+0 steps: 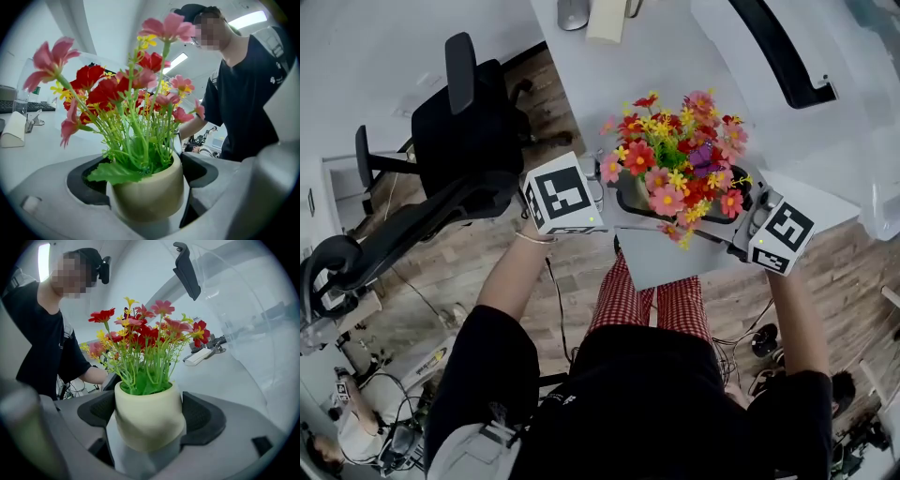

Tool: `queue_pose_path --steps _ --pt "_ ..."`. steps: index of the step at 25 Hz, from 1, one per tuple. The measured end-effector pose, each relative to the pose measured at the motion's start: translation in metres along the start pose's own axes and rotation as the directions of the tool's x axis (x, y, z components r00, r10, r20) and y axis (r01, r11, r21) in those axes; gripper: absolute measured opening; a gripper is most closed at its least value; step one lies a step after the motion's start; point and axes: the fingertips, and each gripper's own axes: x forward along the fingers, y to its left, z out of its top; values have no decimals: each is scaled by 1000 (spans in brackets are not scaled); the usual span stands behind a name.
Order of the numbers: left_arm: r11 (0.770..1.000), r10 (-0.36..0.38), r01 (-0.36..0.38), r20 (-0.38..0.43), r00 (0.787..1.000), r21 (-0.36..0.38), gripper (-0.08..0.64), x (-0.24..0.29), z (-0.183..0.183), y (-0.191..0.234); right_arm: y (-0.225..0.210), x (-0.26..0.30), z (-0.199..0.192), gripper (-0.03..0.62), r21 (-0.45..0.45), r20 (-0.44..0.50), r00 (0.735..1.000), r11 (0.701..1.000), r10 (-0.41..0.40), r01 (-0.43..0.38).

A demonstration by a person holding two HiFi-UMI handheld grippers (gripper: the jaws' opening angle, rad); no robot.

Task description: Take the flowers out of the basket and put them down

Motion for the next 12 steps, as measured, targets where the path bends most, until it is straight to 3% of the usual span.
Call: queue_pose_path --steps 12 --pt "1000 21 -21 -1 1000 13 476 0 7 -5 5 -4 7 457 -37 -36 999 999 7 -8"
